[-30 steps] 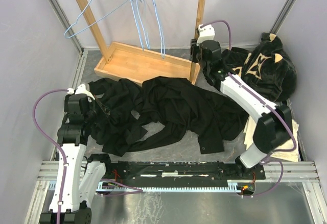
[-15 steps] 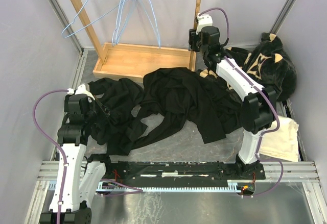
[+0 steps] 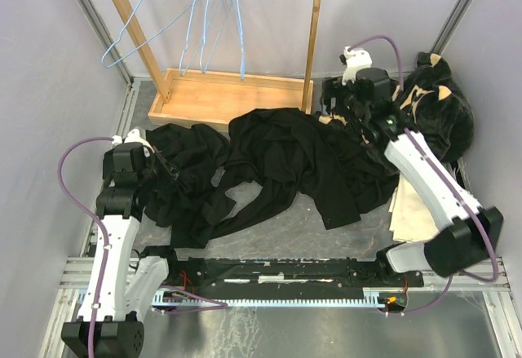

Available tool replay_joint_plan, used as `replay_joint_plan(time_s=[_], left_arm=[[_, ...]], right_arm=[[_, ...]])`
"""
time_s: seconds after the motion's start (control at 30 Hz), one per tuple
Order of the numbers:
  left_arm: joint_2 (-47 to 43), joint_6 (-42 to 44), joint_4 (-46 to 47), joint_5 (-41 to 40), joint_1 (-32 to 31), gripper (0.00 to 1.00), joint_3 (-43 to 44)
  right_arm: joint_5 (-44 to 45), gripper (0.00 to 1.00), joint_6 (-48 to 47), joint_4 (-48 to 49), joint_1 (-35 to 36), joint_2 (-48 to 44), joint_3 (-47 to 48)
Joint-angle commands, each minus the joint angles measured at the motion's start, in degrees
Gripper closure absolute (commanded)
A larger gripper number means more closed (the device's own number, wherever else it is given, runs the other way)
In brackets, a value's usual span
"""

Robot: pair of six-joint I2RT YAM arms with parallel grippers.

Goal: Place the shirt on the hanger
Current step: Move the clothesline to the center of the board, then adjust the shirt at the center of the board.

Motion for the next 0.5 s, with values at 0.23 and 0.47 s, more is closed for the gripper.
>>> replay_joint_plan(time_s=[0.23, 0.47], left_arm=[[9.32, -3.02, 9.77, 6.36, -0.14, 0.97, 0.91], [12.62, -2.58, 10.97, 5.02, -0.14, 0.97, 1.54]], right_arm=[[-10.24, 0.01, 8.41, -4.92, 0.21, -0.98, -15.79], [-11.24, 0.02, 8.73, -0.75, 4.00, 9.35, -14.23]])
